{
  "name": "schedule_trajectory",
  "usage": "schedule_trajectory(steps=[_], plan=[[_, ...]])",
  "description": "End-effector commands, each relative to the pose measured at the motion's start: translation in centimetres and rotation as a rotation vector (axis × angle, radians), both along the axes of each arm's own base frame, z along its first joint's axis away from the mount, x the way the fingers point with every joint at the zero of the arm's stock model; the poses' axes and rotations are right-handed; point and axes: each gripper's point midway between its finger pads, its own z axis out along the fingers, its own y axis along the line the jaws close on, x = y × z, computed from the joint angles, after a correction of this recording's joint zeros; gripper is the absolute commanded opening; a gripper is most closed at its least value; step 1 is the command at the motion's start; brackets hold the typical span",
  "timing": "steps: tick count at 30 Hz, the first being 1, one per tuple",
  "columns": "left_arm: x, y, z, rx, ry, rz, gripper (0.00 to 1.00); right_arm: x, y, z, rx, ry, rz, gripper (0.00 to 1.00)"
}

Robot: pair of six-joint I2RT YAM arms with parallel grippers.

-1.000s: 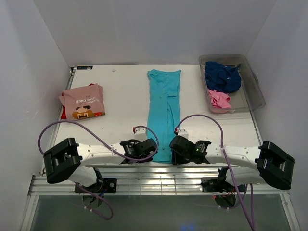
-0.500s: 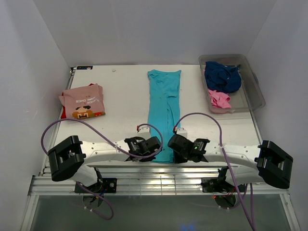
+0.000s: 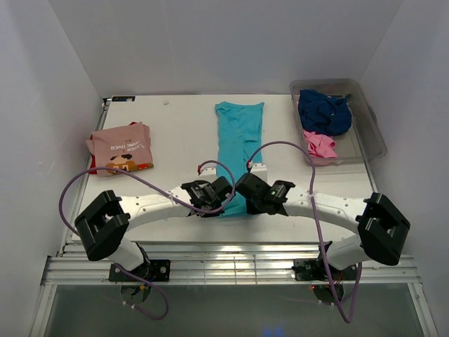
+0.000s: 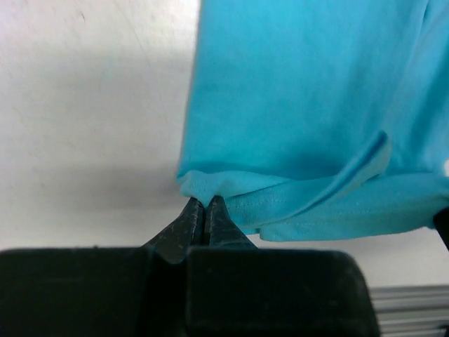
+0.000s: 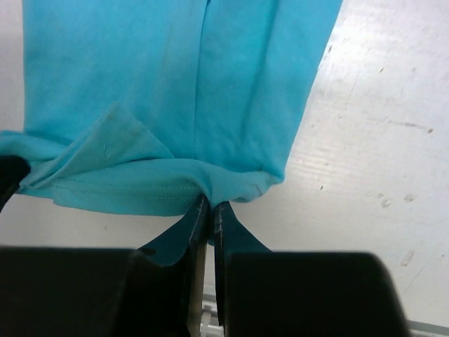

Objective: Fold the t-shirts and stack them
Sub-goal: Grab the bottom of the folded rectangular tshirt with both arms, then fold the folded rectangular tshirt in 1/3 of the way

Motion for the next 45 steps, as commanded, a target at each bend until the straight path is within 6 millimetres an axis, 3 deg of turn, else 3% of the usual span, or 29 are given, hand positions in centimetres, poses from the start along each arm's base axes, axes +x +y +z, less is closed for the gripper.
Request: schedule_trajectory(steps=[1,5,7,8,9,11,12,22,24,26,27,28,36,40,42,43,44,45], plan=[[6.2,-2.4,3.8,-0.124,-0.140,0.004,0.00,1.6,-0.6,0.6,-0.104,-0.072,0.021,0.08],[10.1,-4.1,5.2,-0.169,-0.189,-0.044,0.00,4.6,-1.2,0.8,-0.143,-0.092,-0.011,0.08],[11.8,-4.7,4.5,-0.131,-0.185,-0.084,0.00,5.9,-0.9,1.0,-0.142,-0.107,-0.018,0.08],[13.0,-5.8,5.9,-0.150,-0.212,-0.096,0.00,6.8,-1.1,1.1,-0.145,-0.113,-0.024,0.08],[13.6,-6.2,5.0,-0.131,-0.198,-0.109,0.00,7.5,-0.8,1.3,-0.142,-0.114,-0.025,0.08],[15.4,-6.8,5.9,-0.139,-0.218,-0.125,0.00,8.8,-0.9,1.5,-0.141,-0.123,-0.030,0.08],[15.9,-6.8,5.2,-0.126,-0.209,-0.127,0.00,9.5,-0.6,1.6,-0.141,-0.125,-0.032,0.08],[23.2,-4.0,6.0,-0.143,-0.230,-0.060,0.00,16.8,-1.7,1.9,-0.166,-0.138,-0.087,0.08],[24.2,-3.9,5.2,-0.144,-0.219,-0.071,0.00,18.4,-1.5,1.9,-0.170,-0.145,-0.092,0.08],[25.8,-3.9,5.9,-0.160,-0.239,-0.068,0.00,20.2,-1.5,2.2,-0.175,-0.155,-0.092,0.08],[26.3,-3.7,5.1,-0.152,-0.226,-0.072,0.00,20.8,-1.5,2.2,-0.177,-0.159,-0.091,0.08],[27.3,-3.9,5.9,-0.163,-0.248,-0.073,0.00,21.6,-1.8,2.3,-0.183,-0.161,-0.093,0.08],[30.8,-3.5,5.3,-0.172,-0.262,-0.060,0.00,27.0,-1.2,2.2,-0.162,-0.178,-0.083,0.08],[31.9,-2.5,4.1,-0.158,-0.250,-0.026,0.00,28.7,-1.6,0.9,-0.177,-0.171,-0.087,0.08],[32.3,-2.1,4.2,-0.145,-0.262,-0.011,0.00,29.3,-1.9,0.8,-0.187,-0.177,-0.097,0.16],[32.5,-1.9,4.1,-0.130,-0.269,-0.006,0.04,29.9,-2.2,1.0,-0.187,-0.185,-0.106,0.23],[32.8,-1.2,4.2,-0.097,-0.282,0.014,0.12,30.1,-2.4,1.0,-0.191,-0.185,-0.112,0.36],[33.1,-0.9,4.8,-0.082,-0.299,0.029,0.32,30.4,-2.6,1.4,-0.198,-0.198,-0.122,0.41]])
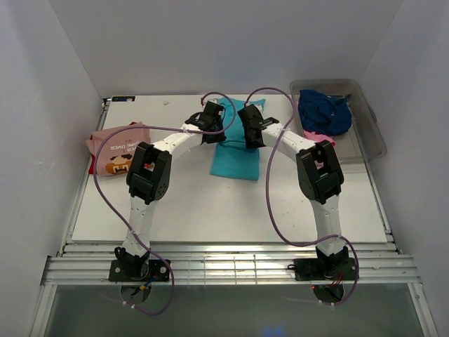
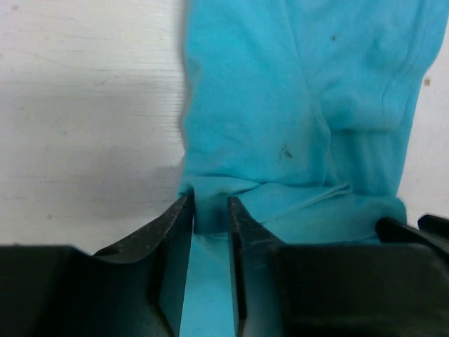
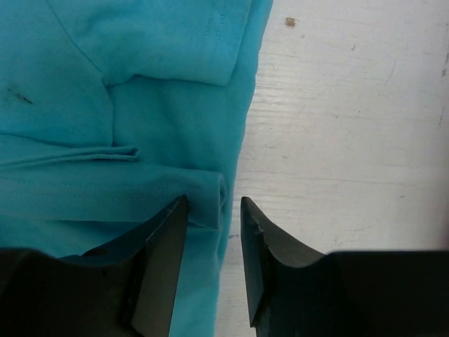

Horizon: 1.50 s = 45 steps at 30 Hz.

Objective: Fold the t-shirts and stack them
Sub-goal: Fold the folded rectangular tshirt in 1/3 of the way

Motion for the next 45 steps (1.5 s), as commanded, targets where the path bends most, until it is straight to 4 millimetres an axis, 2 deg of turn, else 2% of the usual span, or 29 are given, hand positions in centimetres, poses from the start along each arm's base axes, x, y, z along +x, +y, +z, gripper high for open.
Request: schedule_trajectory(steps=[1,4,5,6,8,9,10,12,13,14,15,18,21,24,27,31,36,43,45], plan=[[2.4,1.5,3.6,0.041,-0.109,0.077,0.40,2.4,-0.8,2.6,-0.011,-0.081,-0.020,0.43],[2.8,3.0,7.1,0.070,-0.186,0.139,0.52,3.1,-1.3,5.7,-0.020,-0.156,-0.025,0.45],[2.8,3.1,8.1,0.065,-0.203,0.145,0.52,3.0,-1.3,7.2,-0.007,-0.181,-0.019,0.47],[2.5,2.9,9.8,0.043,-0.226,0.147,0.53,2.8,-1.0,7.7,0.011,-0.186,0.000,0.48],[1.5,2.2,10.7,0.019,-0.229,0.128,0.54,2.3,-0.3,9.1,0.053,-0.199,0.033,0.48],[0.5,0.9,11.6,-0.018,-0.233,0.099,0.54,1.7,0.5,8.6,0.092,-0.167,0.073,0.47],[-0.1,0.1,11.5,-0.033,-0.227,0.079,0.52,1.2,1.0,8.5,0.114,-0.150,0.097,0.45],[-2.1,-1.6,9.9,-0.043,-0.190,0.042,0.44,0.1,2.0,7.8,0.168,-0.096,0.128,0.32],[-3.0,-2.4,9.6,-0.067,-0.173,0.038,0.36,-0.4,2.3,7.3,0.183,-0.066,0.138,0.20],[-4.0,-2.8,8.0,-0.068,-0.144,0.030,0.10,-0.9,2.7,6.8,0.203,-0.041,0.140,0.08],[-5.0,-3.8,7.2,-0.079,-0.127,0.011,0.00,-1.7,3.8,6.5,0.251,-0.004,0.184,0.08],[-7.9,-6.4,4.9,-0.143,-0.064,-0.054,0.00,-3.2,5.5,5.4,0.328,0.054,0.243,0.08],[-10.0,-7.5,2.4,-0.161,-0.006,-0.066,0.00,-4.1,6.2,3.9,0.366,0.106,0.264,0.08],[-11.4,-7.8,-0.2,-0.157,0.053,-0.068,0.00,-4.3,6.6,2.9,0.381,0.136,0.274,0.08],[-12.0,-7.3,-2.3,-0.131,0.078,-0.059,0.00,-4.3,6.9,2.2,0.386,0.150,0.283,0.08],[-12.6,-6.7,-4.3,-0.099,0.097,-0.059,0.00,-4.2,7.6,1.5,0.407,0.163,0.295,0.08],[-14.5,-6.0,-5.9,-0.087,0.126,-0.065,0.00,-3.8,8.1,0.7,0.416,0.188,0.290,0.08],[-17.2,-5.8,-5.9,-0.108,0.143,-0.071,0.00,-2.6,7.8,-0.9,0.370,0.180,0.270,0.08],[-18.8,-5.7,-6.6,-0.098,0.162,-0.085,0.00,-2.3,7.7,-0.9,0.355,0.173,0.270,0.08]])
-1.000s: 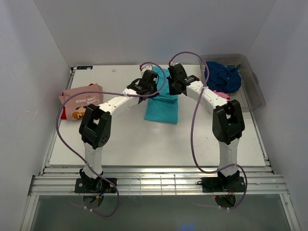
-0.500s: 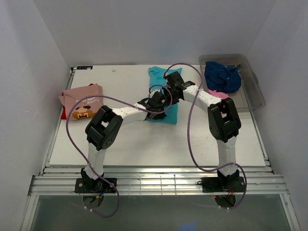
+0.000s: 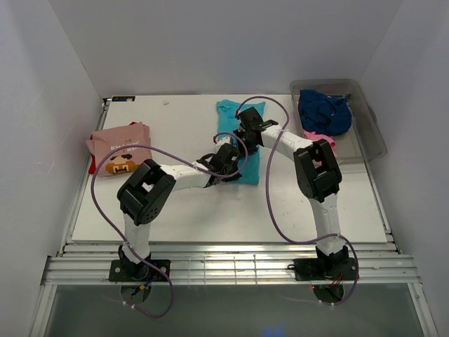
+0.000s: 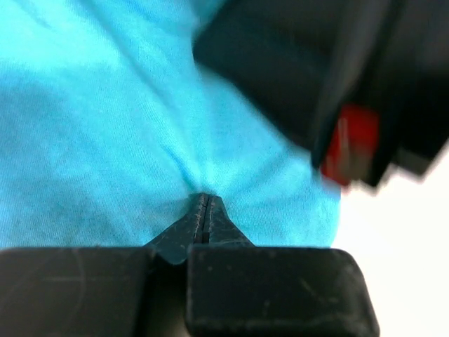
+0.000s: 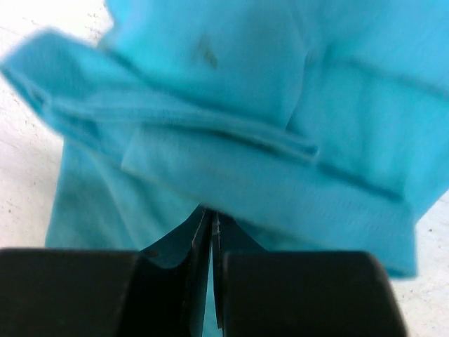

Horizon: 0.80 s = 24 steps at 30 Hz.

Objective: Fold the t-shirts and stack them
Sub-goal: Fold the folded rectangular tshirt in 1/3 of the way

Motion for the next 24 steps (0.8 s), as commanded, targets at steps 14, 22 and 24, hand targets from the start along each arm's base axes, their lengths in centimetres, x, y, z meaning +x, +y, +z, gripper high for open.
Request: schedule_trajectory(steps=[14,22,24], plan=[[-14.4,1.4,-5.7,0.147,0.179,-0.156,0.00,5.5,-0.3,1.9,-0.077,-0.149,-0.039,0.08],[-10.0,-0.8,10.2,0.023,-0.212,-0.106,0.00,5.3,-3.4,14.7,-0.088,-0.441,-0.117,0.08],[-9.2,-1.0,15.0,-0.022,-0.290,-0.085,0.00,3.9,-4.2,17.5,-0.094,-0.509,-0.133,0.10]])
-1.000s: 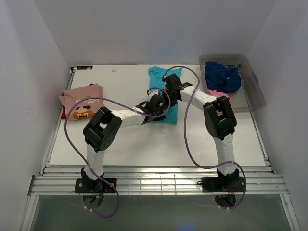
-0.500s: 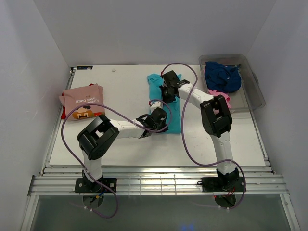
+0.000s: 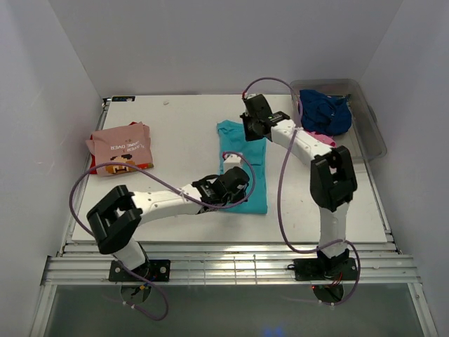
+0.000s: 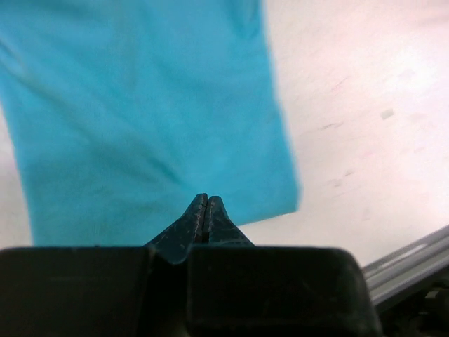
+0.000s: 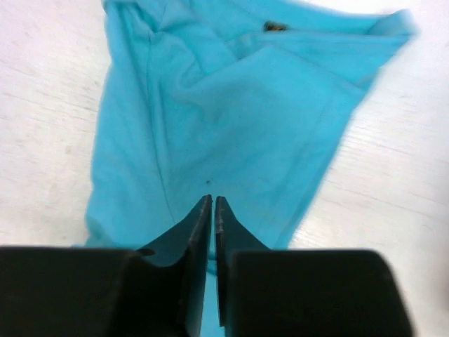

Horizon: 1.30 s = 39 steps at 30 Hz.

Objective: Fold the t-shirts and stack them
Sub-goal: Fold the folded rectangular tshirt in 1/3 of the way, then grab one side of the 2/3 rectangular tshirt with both arms

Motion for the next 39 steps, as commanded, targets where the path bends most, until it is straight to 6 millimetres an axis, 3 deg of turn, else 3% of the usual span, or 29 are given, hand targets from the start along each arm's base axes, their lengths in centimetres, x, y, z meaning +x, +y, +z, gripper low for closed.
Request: schedule_trajectory(steps=[1,2,3,4,5,6,7,9,10,11,14,15,18,19,24,31,35,38,39], plan=[[2.9,1.0,12.6,-0.111,-0.239,0.085,0.00,-1.6,-2.2,12.8,0.041,-0.300,-0.041,0.16],[2.9,1.6,13.8,-0.115,-0.257,0.099,0.00,-2.9,-2.4,13.4,0.026,-0.313,-0.042,0.18],[3.0,2.2,15.0,-0.118,-0.273,0.121,0.01,-4.5,-3.2,15.3,0.039,-0.342,-0.048,0.21],[2.8,3.5,14.8,-0.078,-0.269,0.139,0.04,-6.0,-3.8,13.6,0.011,-0.303,-0.049,0.22],[2.8,4.9,16.0,-0.079,-0.299,0.182,0.07,-7.4,-3.9,13.2,0.008,-0.287,-0.044,0.22],[2.6,6.2,15.1,-0.043,-0.297,0.201,0.17,-9.0,-4.6,13.7,0.020,-0.286,-0.043,0.23],[2.2,7.5,14.5,0.004,-0.291,0.218,0.26,-10.8,-5.3,10.7,-0.005,-0.220,-0.044,0.24],[1.8,10.1,13.9,0.041,-0.287,0.277,0.42,-13.4,-6.0,9.4,-0.003,-0.182,-0.034,0.29],[1.4,11.0,13.4,0.061,-0.275,0.284,0.57,-14.5,-6.3,8.3,-0.006,-0.153,-0.034,0.35],[1.3,11.7,13.2,0.057,-0.269,0.299,0.61,-16.1,-7.1,5.7,-0.038,-0.100,-0.027,0.38],[0.9,12.8,13.1,-0.032,-0.248,0.298,0.70,-18.6,-8.5,3.9,-0.032,-0.040,-0.050,0.52],[0.5,12.2,13.0,-0.076,-0.227,0.252,0.72,-19.7,-9.1,3.2,-0.024,-0.022,-0.054,0.55],[1.2,12.4,13.5,-0.158,-0.249,0.192,0.74,-21.1,-8.4,3.1,0.072,-0.017,-0.031,0.68],[0.9,11.3,13.8,-0.201,-0.245,0.119,0.74,-21.2,-8.1,3.3,0.098,-0.025,-0.025,0.75],[2.3,11.8,11.8,-0.232,-0.185,0.098,0.75,-21.2,-8.2,3.9,0.121,-0.030,-0.058,0.77],[3.6,11.7,8.5,-0.298,-0.095,0.096,0.76,-22.4,-8.2,-0.4,0.077,0.095,-0.060,0.76],[3.3,10.3,6.8,-0.332,-0.029,0.038,0.76,-23.5,-8.8,-3.1,0.089,0.152,-0.085,0.76],[2.9,9.8,4.6,-0.332,0.034,0.029,0.76,-23.9,-8.8,-4.0,0.118,0.167,-0.097,0.76],[3.2,9.4,4.8,-0.354,0.022,0.021,0.76,-24.3,-9.0,-4.8,0.112,0.181,-0.101,0.76]])
